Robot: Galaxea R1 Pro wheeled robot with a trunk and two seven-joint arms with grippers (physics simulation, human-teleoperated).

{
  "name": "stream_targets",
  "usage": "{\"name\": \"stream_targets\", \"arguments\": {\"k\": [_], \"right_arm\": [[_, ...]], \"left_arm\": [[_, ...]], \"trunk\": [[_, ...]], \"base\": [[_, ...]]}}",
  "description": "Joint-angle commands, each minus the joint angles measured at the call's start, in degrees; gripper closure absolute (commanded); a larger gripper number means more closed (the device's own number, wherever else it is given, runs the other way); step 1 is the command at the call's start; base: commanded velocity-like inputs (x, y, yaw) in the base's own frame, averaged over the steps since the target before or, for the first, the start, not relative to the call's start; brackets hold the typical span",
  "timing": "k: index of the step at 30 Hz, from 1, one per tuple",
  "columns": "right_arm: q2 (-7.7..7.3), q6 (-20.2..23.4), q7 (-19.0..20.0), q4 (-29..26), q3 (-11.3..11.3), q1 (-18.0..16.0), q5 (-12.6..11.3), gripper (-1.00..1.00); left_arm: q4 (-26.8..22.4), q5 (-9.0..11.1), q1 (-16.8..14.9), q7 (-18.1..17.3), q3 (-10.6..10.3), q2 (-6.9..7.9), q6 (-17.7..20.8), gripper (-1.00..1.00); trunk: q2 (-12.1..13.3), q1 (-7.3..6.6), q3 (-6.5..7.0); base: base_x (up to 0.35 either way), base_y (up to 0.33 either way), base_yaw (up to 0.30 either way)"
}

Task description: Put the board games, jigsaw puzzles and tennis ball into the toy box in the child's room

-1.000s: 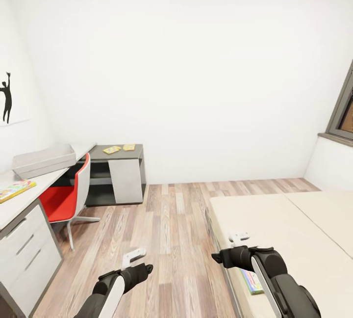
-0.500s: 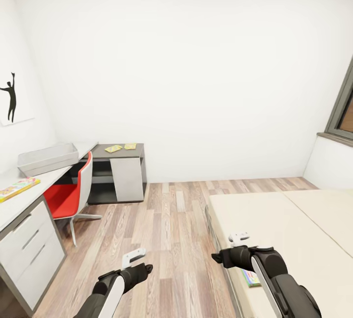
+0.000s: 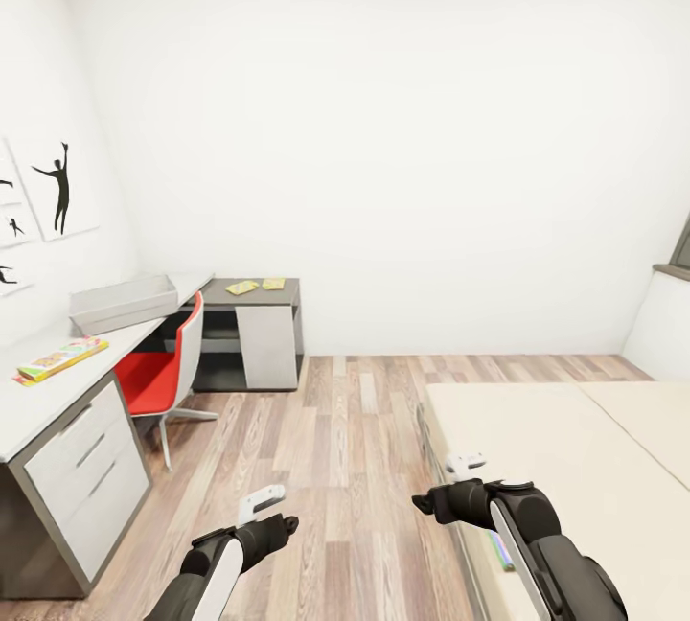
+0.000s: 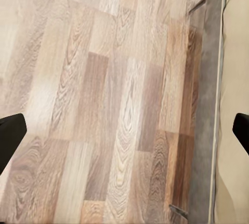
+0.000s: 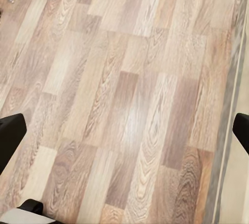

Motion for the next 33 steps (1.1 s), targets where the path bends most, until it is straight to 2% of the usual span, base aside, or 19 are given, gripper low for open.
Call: {"name": "stream_targets", "arguments": {"k": [1,33], "right_arm": [[-0.05,0.23,0.15,-0.06,0.07,-0.02,0.11,-1.00],[-0.09,0.25,0.15,-0.15,0.12,-0.01,0.14,-1.00]], "left_arm": [[-0.06,0.60,-0.01,0.51,-0.08,0.01,0.18,-1.00],[-0.06,0.67,-0.01,0.51,-0.05,0.00,0.18,-1.00]], "trunk": [[-0.05,0.02,-0.03],[-0.05,0.02,-0.03]], "base": [[-0.003,0.000,0.072],[-0.001,0.000,0.017]]}}
